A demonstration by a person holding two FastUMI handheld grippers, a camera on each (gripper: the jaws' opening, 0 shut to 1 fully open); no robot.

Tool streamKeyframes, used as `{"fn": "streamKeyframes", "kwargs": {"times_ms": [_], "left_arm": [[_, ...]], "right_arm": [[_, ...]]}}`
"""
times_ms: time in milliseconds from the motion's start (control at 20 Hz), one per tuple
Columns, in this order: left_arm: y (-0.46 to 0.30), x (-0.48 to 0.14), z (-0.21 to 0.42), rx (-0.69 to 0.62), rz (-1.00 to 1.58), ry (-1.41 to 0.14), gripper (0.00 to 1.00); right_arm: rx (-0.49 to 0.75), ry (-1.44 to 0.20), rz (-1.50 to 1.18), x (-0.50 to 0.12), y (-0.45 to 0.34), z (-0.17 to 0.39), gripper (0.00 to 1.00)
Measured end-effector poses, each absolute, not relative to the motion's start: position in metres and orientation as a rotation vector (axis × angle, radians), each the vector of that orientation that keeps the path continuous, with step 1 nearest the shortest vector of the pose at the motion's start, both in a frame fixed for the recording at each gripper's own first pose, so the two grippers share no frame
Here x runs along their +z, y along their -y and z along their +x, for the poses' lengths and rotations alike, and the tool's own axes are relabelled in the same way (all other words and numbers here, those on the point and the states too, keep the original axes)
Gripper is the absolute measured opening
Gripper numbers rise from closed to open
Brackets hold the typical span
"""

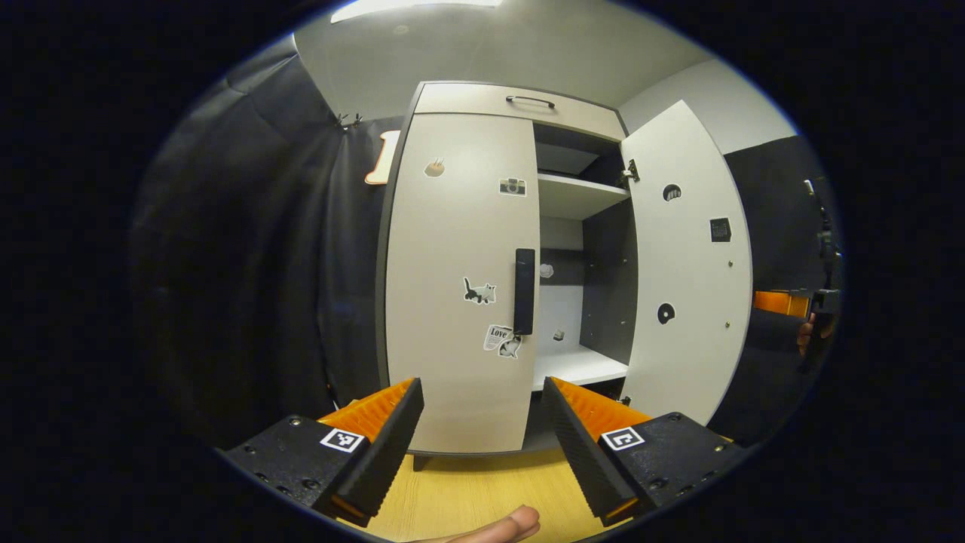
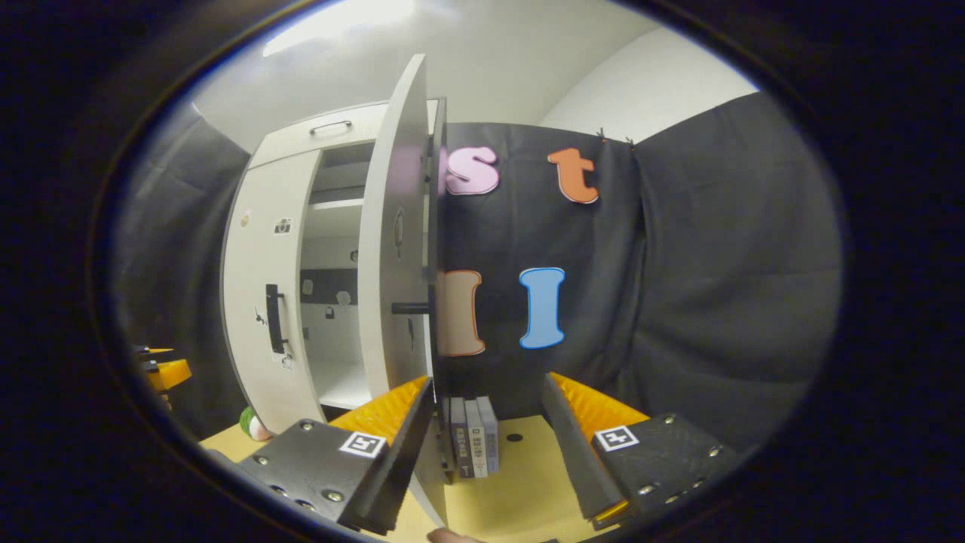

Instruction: Open the right door of the double-door shoe cabinet with the right hand, and open the left door with the left hand.

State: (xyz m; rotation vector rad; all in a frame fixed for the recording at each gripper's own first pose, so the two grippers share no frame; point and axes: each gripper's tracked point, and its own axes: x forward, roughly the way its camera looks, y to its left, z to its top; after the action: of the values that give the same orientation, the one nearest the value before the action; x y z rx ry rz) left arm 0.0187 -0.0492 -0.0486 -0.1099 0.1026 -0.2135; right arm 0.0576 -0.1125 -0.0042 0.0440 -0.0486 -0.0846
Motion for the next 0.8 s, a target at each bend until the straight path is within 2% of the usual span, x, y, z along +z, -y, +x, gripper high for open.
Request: {"fn": "streamKeyframes", "kwargs": {"times_ms": [50, 100, 150, 200, 300, 550, 800], "left_arm": [[0.054, -0.045, 0.024, -0.233, -0.107, -0.098, 0.98], [0.056, -0.042, 0.031, -0.237, -0.106, -0.091, 0.99], [0.057, -0.038, 0.039, -0.232, -0.103, -0.087, 0.98], [0.059, -0.036, 0.047, -0.231, -0.1, -0.083, 0.99], [0.066, -0.031, 0.064, -0.227, -0.104, -0.092, 0.98], [0.092, -0.022, 0.11, -0.245, -0.133, -0.102, 0.99], [0.105, -0.006, 0.157, -0.223, -0.154, -0.049, 0.98]], "right_arm": [[-0.077, 0.066, 0.044, -0.002, 0.107, 0.05, 0.89], [-0.066, 0.085, 0.05, 0.001, 0.1, 0.042, 0.86], [-0.068, 0.089, 0.064, 0.001, 0.098, 0.033, 0.95], [-0.08, 0.09, 0.081, -0.001, 0.098, 0.025, 0.96], [-0.077, 0.094, 0.088, -0.003, 0.09, 0.008, 0.96], [0.028, 0.12, 0.059, -0.006, 0.053, -0.034, 0.95], [0.062, 0.152, 0.052, -0.012, 0.035, -0.071, 0.95]]}}
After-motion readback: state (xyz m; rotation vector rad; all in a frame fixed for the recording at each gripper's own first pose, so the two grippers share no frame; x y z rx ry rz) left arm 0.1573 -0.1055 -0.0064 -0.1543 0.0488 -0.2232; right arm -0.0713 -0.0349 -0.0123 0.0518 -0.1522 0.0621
